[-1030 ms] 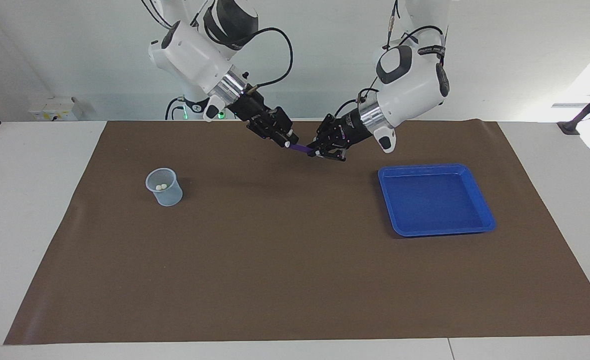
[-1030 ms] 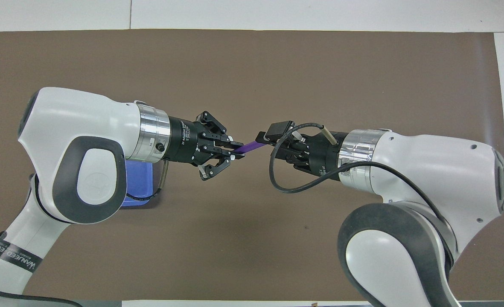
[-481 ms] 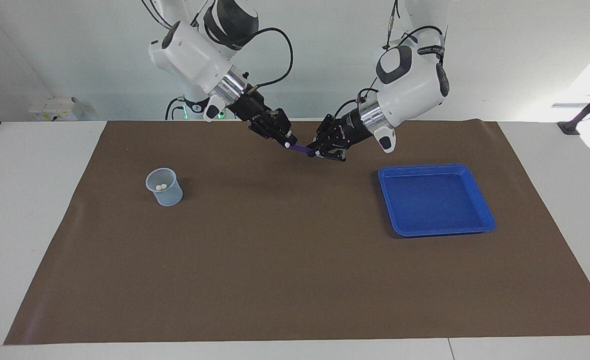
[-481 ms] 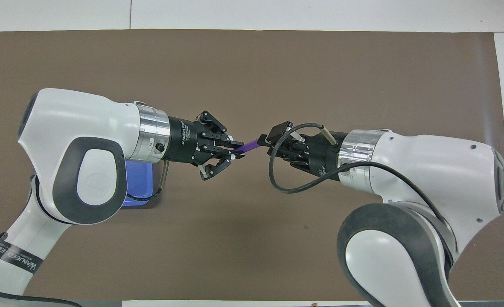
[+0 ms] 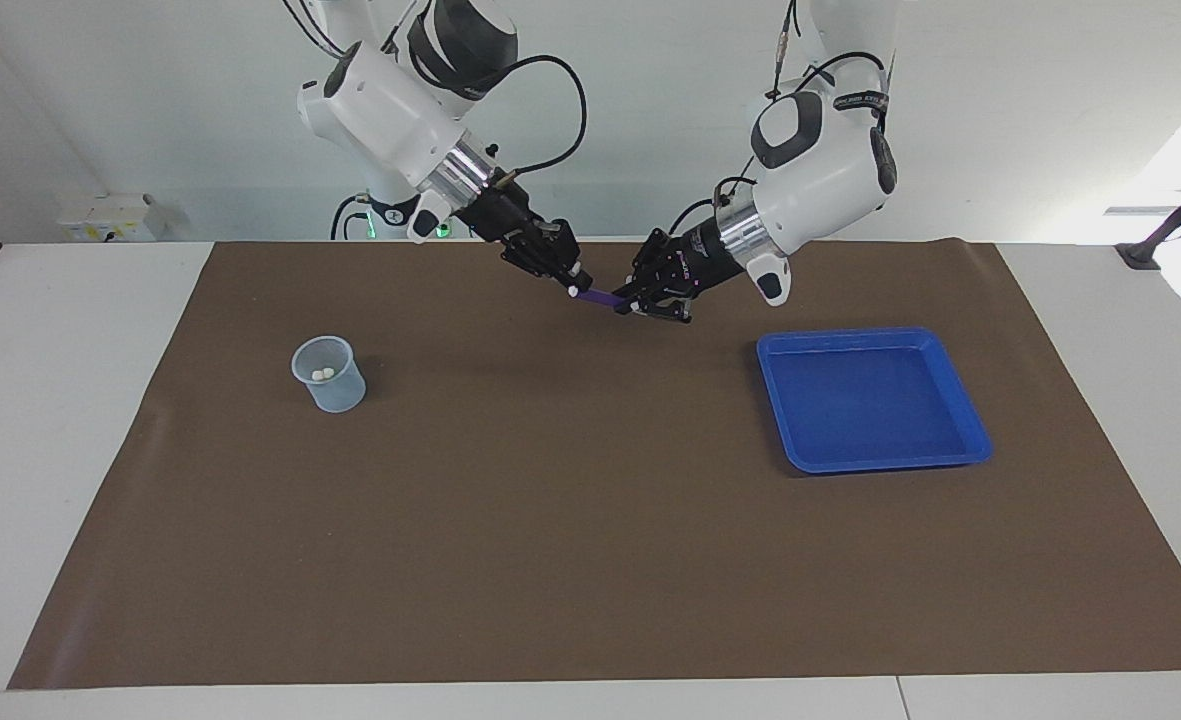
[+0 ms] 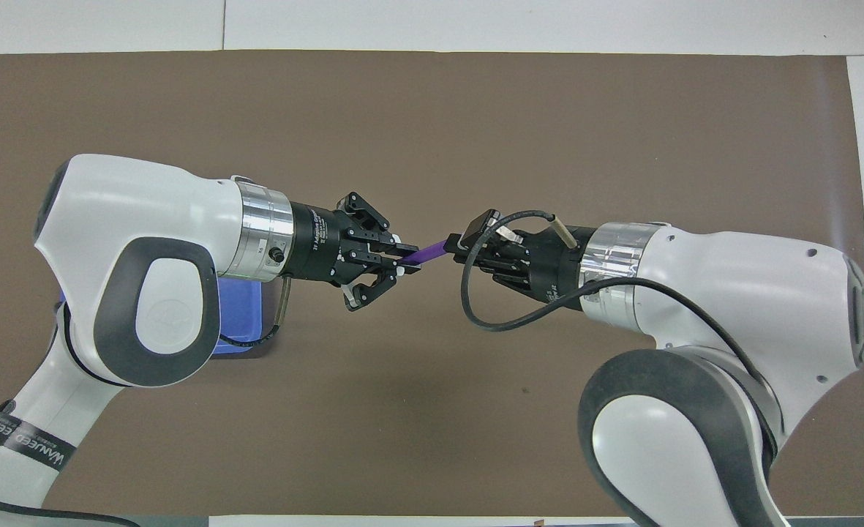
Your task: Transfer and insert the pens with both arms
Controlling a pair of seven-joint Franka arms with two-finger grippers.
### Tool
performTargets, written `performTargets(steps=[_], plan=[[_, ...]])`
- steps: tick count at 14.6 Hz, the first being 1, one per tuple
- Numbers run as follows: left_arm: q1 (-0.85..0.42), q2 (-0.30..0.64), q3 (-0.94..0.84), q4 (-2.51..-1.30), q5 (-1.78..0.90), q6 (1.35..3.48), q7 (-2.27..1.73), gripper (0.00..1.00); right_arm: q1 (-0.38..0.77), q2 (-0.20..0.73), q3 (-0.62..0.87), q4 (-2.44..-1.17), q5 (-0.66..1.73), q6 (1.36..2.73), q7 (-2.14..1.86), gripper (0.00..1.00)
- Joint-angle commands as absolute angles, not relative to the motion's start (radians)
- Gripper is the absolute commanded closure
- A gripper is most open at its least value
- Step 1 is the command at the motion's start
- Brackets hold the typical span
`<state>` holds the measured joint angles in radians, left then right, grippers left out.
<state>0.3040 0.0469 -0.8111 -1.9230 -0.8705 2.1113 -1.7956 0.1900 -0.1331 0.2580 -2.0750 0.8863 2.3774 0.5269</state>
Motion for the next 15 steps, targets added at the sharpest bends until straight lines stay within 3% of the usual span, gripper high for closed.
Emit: performTargets(steps=[1,2,3,10,15], plan=[[0.293,0.006,-0.805,-1.951,-0.903,2.138,-1.805,0.90,0.190,-0.140,0.261,-2.089,0.910,2.398,0.552,1.00],[0.287,0.005,-0.805,-1.950,-0.907,2.141,-1.805,0.07,0.187,-0.138,0.261,-2.088,0.910,2.396,0.552,1.00],[0.281,0.002,-0.805,-1.951,-0.908,2.140,-1.807,0.00,0.187,-0.138,0.261,-2.088,0.910,2.396,0.552,1.00],[0.281,-0.008,-0.804,-1.956,-0.908,2.140,-1.807,0.00,0.178,-0.143,0.255,-2.088,0.870,2.353,0.520,1.00],[0.291,-0.024,-0.799,-1.974,-0.896,2.126,-1.769,0.00,0.030,-0.138,0.250,-2.010,0.639,2.064,0.261,1.00]])
